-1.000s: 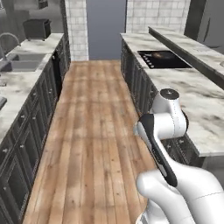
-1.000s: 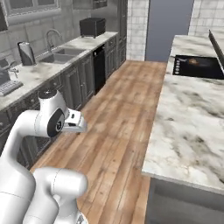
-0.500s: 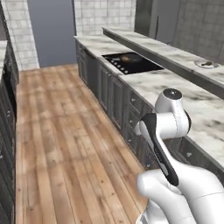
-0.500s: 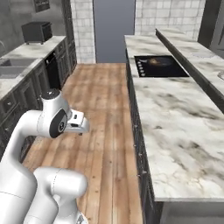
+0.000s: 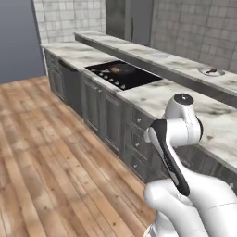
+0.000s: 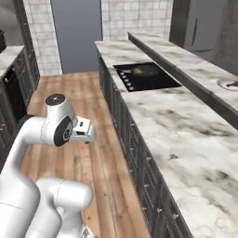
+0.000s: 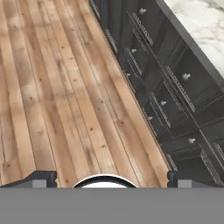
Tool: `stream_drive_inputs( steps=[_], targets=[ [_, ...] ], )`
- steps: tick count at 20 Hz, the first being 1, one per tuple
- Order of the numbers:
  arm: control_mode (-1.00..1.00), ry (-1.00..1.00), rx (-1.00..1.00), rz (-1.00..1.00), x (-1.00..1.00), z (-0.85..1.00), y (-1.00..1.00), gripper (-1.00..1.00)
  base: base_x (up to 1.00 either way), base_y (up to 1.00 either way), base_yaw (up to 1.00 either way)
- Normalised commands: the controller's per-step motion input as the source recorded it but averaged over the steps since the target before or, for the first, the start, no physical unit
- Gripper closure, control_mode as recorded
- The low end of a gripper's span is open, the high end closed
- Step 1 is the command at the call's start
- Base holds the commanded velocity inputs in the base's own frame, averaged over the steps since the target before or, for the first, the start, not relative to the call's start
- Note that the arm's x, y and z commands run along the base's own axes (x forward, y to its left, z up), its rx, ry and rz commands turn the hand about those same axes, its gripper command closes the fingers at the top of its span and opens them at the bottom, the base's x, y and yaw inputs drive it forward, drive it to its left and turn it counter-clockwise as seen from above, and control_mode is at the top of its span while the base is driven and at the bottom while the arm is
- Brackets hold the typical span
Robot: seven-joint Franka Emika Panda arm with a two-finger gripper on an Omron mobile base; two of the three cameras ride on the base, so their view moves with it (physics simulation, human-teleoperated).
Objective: Take the chicken drumsticks from the pan and place one on each plate on the dining counter.
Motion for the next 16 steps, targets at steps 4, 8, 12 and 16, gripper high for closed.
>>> stream_drive_inputs(
  steps=[4,8,12,16],
  targets=[
    [1.0,0.0,0.0,0.0,0.0,0.0,0.0,-1.0,0.71,0.91,-0.23],
    [1.0,0.0,0.0,0.0,0.0,0.0,0.0,-1.0,0.71,0.93,-0.22],
    [1.0,0.0,0.0,0.0,0.0,0.0,0.0,-1.0,0.74,0.73,-0.42],
    [1.0,0.0,0.0,0.0,0.0,0.0,0.0,-1.0,0.72,0.71,-0.45]
  ],
)
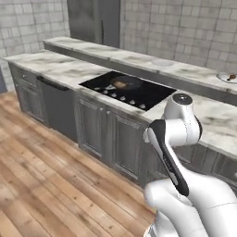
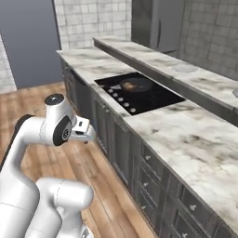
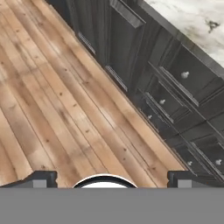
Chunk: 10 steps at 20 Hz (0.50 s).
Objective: Take the chicken drumsticks from the pan and place one on each plate on the dining counter.
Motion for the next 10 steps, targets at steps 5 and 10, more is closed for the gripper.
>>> stream_drive_inputs(
  steps=[5,10],
  targets=[
    [1.0,0.0,0.0,0.0,0.0,0.0,0.0,-1.0,0.71,0.74,-0.38],
    [1.0,0.0,0.0,0.0,0.0,0.0,0.0,-1.0,0.71,0.68,-0.46]
  ],
)
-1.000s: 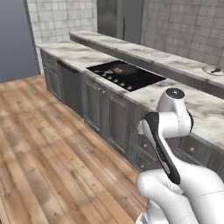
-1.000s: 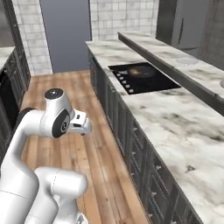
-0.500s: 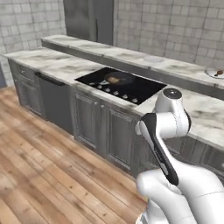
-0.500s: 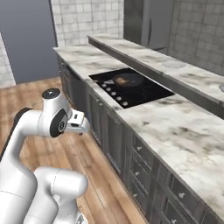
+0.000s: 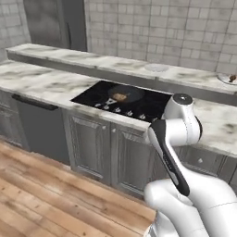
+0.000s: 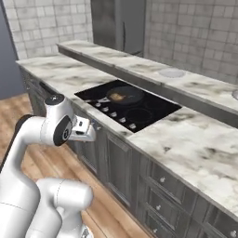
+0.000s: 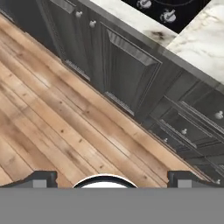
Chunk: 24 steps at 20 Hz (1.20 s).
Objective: Take the chicken drumsticks from the pan and place one on each plate on the dining counter.
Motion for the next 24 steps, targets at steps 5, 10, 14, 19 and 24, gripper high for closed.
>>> stream_drive_inputs(
  steps=[5,10,14,19,24],
  targets=[
    [1.0,0.0,0.0,0.0,0.0,0.0,0.0,-1.0,0.64,0.64,-0.58],
    [1.0,0.0,0.0,0.0,0.0,0.0,0.0,-1.0,0.6,0.68,-0.54],
    [1.0,0.0,0.0,0.0,0.0,0.0,0.0,-1.0,0.59,0.75,-0.43],
    [1.0,0.0,0.0,0.0,0.0,0.0,0.0,-1.0,0.59,0.55,-0.32],
    [1.0,0.0,0.0,0.0,0.0,0.0,0.0,-1.0,0.69,0.21,-0.15]
  ],
)
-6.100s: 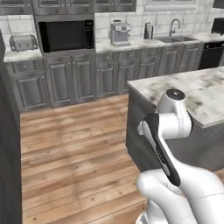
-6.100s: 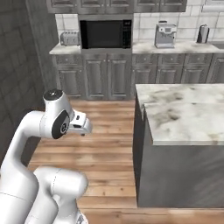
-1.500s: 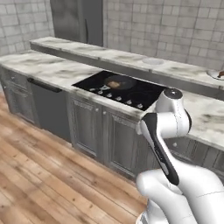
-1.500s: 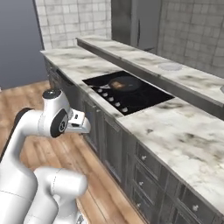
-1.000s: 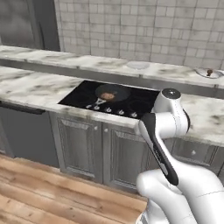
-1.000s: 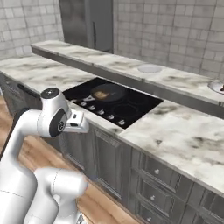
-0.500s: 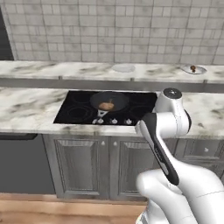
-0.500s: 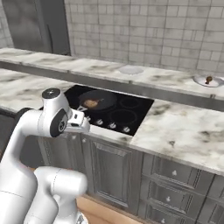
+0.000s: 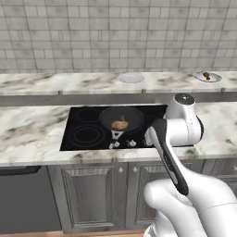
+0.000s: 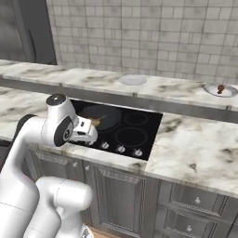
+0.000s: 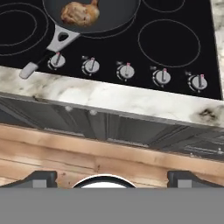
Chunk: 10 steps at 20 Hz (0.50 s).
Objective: Take the chicken drumsticks from the pan and place one on each plate on the dining counter.
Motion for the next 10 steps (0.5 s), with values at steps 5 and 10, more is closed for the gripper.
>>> stream_drive_inputs(
  steps=[5,10],
  targets=[
    [1.0,0.0,0.0,0.0,0.0,0.0,0.0,-1.0,0.57,0.01,0.0],
    [1.0,0.0,0.0,0.0,0.0,0.0,0.0,-1.0,0.3,0.32,-0.02]
  ],
)
